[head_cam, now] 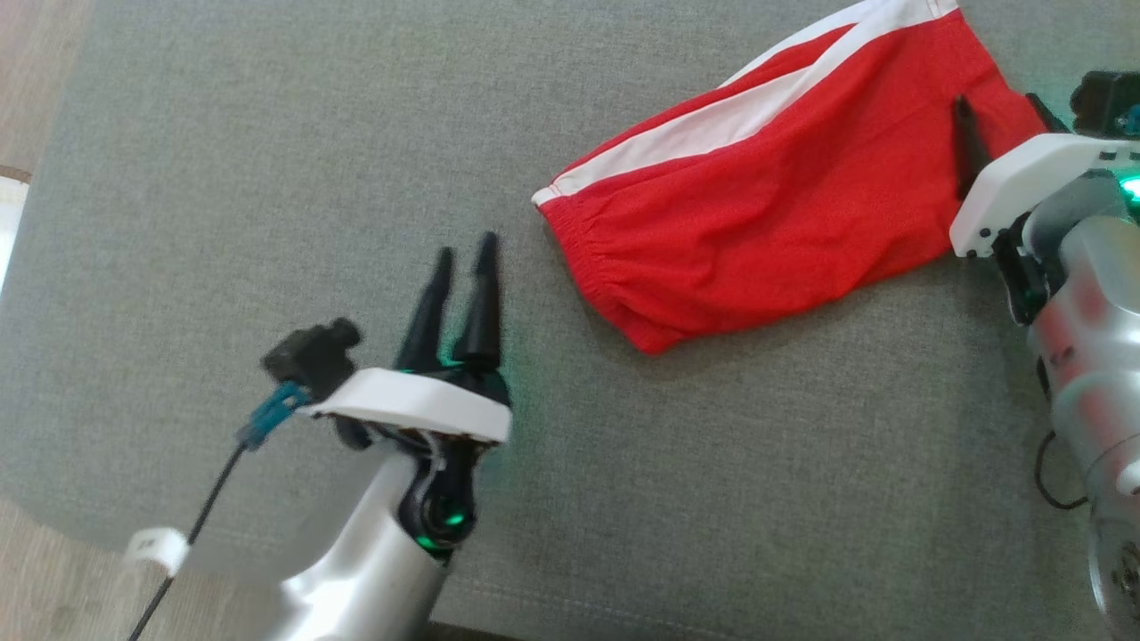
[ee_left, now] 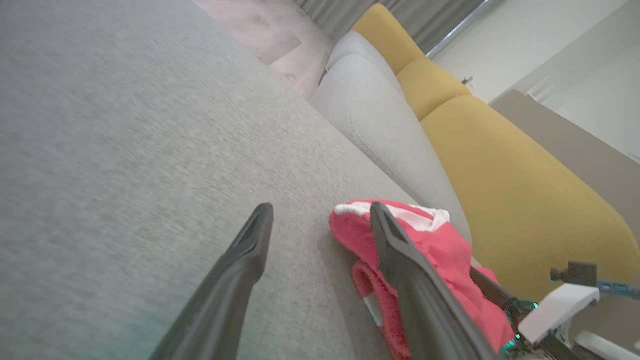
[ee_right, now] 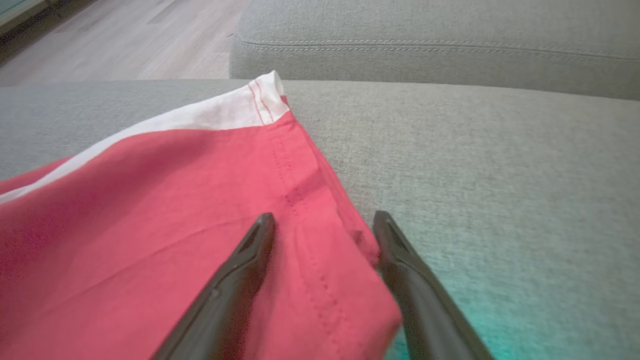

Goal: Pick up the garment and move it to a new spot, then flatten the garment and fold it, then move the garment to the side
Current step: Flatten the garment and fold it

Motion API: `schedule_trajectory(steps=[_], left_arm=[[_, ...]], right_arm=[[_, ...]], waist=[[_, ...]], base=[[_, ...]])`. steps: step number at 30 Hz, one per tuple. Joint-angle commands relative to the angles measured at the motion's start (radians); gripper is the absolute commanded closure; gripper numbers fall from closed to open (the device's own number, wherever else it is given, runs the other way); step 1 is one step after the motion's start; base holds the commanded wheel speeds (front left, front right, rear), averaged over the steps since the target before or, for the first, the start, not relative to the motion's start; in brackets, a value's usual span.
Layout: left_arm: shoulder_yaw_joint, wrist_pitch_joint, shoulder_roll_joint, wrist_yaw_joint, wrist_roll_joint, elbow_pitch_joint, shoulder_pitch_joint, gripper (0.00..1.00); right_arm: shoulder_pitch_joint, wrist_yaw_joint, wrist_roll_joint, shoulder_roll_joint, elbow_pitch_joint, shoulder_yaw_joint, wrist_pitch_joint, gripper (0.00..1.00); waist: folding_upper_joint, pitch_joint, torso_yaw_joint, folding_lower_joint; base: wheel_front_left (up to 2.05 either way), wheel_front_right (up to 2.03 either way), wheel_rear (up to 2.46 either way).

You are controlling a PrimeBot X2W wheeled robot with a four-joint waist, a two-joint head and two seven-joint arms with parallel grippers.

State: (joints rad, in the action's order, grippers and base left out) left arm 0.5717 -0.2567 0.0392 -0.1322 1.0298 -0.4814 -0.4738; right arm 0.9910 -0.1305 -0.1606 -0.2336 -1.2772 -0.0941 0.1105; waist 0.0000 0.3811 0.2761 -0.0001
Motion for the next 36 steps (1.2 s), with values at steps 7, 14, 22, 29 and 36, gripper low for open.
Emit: schedule_trajectory(steps=[7, 14, 22, 29, 36], left_arm=[[-0.165, -0.005, 0.011, 0.002, -0.158, 0.038, 0.036, 0.0], [-0.316, -0.005, 0.011, 0.007, -0.344, 0.035, 0.125, 0.0], [-0.432, -0.005, 0.011, 0.021, -0.472, 0.036, 0.245, 0.0], [-0.487, -0.005, 0.011, 0.037, -0.511, 0.051, 0.32, 0.0], [-0.482, -0.005, 0.011, 0.044, -0.51, 0.05, 0.328, 0.0]], right_arm=[[-0.067, 0.0, -0.059, 0.035, 0.008, 0.014, 0.036, 1.0], [-0.19, 0.0, -0.166, 0.07, 0.077, 0.025, 0.141, 1.0], [-0.343, 0.0, -0.278, 0.078, 0.182, -0.014, 0.15, 1.0], [-0.428, 0.0, -0.316, 0.069, 0.286, -0.045, 0.151, 1.0], [-0.407, 0.0, -0.293, 0.107, 0.439, -0.107, 0.151, 1.0]], waist=[[0.0, -0.036, -0.017, 0.0001], [0.0, -0.142, -0.089, 0.0001], [0.0, -0.236, -0.175, 0.0001], [0.0, -0.274, -0.206, 0.0001], [0.0, -0.276, -0.187, 0.0001]], base=[[0.0, 0.0, 0.0], [0.0, 0.0, 0.0], [0.0, 0.0, 0.0], [0.0, 0.0, 0.0], [0.0, 0.0, 0.0]])
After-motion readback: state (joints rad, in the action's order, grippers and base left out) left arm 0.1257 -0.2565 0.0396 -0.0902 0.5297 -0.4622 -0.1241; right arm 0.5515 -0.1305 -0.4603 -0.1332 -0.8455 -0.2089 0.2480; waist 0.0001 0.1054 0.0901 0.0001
